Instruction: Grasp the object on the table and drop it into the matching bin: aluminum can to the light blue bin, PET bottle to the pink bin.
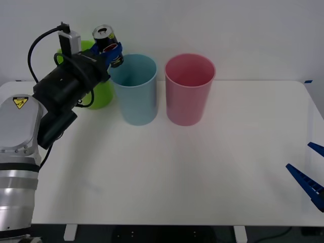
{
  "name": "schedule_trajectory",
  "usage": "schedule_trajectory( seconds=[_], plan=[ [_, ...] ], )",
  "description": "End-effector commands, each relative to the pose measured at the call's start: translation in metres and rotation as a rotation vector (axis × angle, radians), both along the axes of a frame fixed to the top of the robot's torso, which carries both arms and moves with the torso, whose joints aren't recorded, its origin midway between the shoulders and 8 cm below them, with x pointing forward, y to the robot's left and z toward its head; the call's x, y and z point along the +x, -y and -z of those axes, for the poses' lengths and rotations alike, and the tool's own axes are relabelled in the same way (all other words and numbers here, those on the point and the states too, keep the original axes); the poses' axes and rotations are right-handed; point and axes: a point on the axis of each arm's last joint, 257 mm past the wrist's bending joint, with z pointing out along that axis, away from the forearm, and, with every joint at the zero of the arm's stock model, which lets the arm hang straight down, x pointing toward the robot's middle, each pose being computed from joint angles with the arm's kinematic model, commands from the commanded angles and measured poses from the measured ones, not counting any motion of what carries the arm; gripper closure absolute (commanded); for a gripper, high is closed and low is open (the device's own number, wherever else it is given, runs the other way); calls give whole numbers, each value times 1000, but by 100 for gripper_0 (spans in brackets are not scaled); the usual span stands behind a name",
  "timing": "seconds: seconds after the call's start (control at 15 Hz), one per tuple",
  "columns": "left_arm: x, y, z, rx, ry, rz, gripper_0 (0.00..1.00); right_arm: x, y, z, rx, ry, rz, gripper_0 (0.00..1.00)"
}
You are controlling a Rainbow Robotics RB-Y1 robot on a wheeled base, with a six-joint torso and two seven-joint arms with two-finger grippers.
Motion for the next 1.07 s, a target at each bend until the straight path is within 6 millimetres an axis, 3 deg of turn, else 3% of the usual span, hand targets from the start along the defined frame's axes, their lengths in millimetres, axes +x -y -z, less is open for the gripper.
schedule_trajectory(
  seconds=[0.07,0.33,0.73,0.8,0.87,1.0,1.07],
  plan=[
    [16,14,-1,30,-13,10,100,0,0,0,0,0,0,0],
    [33,25,0,56,-29,15,100,0,0,0,0,0,0,0],
    [33,26,-1,61,-27,17,100,0,0,0,0,0,0,0],
    [33,26,-1,62,-26,16,96,0,0,0,0,0,0,0],
    [33,27,-1,63,-24,16,87,0,0,0,0,0,0,0],
    [33,27,-1,62,-23,19,0,0,0,0,0,0,0,0],
    [33,27,-1,63,-22,19,0,0,0,0,0,0,0,0]
  ],
)
